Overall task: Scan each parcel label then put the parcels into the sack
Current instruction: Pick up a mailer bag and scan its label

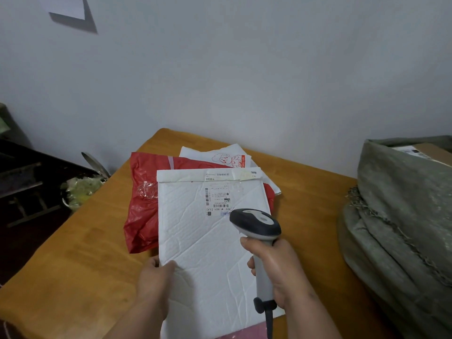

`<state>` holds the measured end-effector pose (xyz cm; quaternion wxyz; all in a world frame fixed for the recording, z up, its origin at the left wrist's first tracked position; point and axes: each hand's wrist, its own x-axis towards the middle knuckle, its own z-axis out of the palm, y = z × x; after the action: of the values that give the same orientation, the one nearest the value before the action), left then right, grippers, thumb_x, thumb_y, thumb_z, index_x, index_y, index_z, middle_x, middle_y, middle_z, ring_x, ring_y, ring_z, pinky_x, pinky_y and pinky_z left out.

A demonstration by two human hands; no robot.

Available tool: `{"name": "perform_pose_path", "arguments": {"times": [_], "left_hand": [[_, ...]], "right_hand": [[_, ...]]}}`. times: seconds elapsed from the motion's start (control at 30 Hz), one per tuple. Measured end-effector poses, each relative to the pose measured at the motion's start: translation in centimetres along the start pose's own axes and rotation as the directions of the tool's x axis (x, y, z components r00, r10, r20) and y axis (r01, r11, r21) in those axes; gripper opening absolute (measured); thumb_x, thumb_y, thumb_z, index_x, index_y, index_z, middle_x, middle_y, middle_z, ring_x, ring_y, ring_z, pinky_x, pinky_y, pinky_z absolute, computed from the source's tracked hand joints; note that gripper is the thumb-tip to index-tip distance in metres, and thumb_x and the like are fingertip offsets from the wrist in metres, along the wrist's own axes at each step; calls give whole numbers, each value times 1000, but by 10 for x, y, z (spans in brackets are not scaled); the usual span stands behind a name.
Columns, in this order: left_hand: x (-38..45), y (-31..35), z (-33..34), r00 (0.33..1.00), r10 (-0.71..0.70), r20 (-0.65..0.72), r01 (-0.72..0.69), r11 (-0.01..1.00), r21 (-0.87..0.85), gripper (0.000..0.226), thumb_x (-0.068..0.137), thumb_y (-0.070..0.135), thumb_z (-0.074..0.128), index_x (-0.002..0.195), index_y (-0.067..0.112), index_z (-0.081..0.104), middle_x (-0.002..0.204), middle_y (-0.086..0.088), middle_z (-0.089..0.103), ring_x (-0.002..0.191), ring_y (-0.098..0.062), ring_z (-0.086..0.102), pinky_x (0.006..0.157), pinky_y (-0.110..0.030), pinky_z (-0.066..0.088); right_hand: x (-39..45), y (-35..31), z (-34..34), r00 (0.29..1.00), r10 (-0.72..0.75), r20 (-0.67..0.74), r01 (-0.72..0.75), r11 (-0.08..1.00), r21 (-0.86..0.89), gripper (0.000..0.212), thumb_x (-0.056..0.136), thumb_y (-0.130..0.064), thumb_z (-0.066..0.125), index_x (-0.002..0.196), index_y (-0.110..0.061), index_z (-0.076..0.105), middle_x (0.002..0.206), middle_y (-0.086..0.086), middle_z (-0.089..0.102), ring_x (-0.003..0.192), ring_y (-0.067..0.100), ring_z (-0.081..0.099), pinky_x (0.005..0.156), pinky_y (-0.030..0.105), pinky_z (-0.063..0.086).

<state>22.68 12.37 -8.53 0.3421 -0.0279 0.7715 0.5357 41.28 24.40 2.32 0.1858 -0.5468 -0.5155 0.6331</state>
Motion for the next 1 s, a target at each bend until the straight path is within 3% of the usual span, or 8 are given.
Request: {"name": "perform_pose_path", "arguments": {"times": [0.17,0.3,0.4,0.5,0.63,0.8,0.9,1.0], "left_hand": [[-10,9,-1,999,51,-1,-51,999,-2,9,89,9,67,96,6,62,92,-21,67,83,-39,65,71,-45,53],[-34,37,9,959,277,-52,-277,961,16,9,89,6,67,85,8,60,81,-18,63,66,-27,57,55,-30,41],[-59,68,19,892,443,-92,-445,895,-8,11,89,6,67,83,13,61,82,-12,67,69,-29,60,68,-41,52],[-85,97,26,817,571,-77,-575,817,-41,14,91,11,67,100,21,65,89,-4,72,85,-33,68,85,-54,55],[-126,134,35,648,761,-32,-761,647,-46,29,92,17,67,92,46,65,81,25,70,76,-6,67,69,-27,54],[-185,166,51,517,856,-6,-853,515,-88,35,90,20,66,93,55,63,83,35,67,76,7,64,66,-16,51],[-216,178,64,434,901,12,-890,431,-151,20,85,33,60,100,45,64,85,30,69,77,-2,65,67,-22,52],[-245,185,74,367,929,51,-905,369,-211,26,83,38,57,109,38,64,86,29,68,78,5,64,66,-28,50]], "right_hand": [[-5,-4,1,1000,13,5,-13,1000,18,20,79,-27,81,96,-23,70,65,-5,69,61,8,64,57,25,51],[-14,-13,-9,1000,5,-4,-4,1000,26,17,79,-28,80,91,-24,68,71,-6,70,60,6,65,50,18,49],[-21,-19,-23,999,-26,-31,27,998,53,16,79,-27,80,86,-26,66,72,-6,71,63,7,66,53,20,52],[-30,-24,-38,996,-65,-67,71,993,95,15,80,-25,79,86,-26,66,70,-6,70,63,6,65,54,18,51],[-52,-29,-62,983,-129,-130,149,976,158,10,81,-19,77,88,-20,71,69,-4,72,64,7,66,54,17,49],[-90,-38,-96,947,-210,-242,262,944,203,14,79,-17,79,70,-20,69,47,-12,62,42,-3,56,44,13,42],[-111,-40,-112,911,-221,-349,308,926,219,14,80,-18,78,72,-21,67,48,-14,62,46,-2,56,44,11,41],[-134,-42,-123,856,-232,-461,369,900,232,9,79,-19,80,83,-18,72,62,-9,66,60,5,61,53,15,47]]}}
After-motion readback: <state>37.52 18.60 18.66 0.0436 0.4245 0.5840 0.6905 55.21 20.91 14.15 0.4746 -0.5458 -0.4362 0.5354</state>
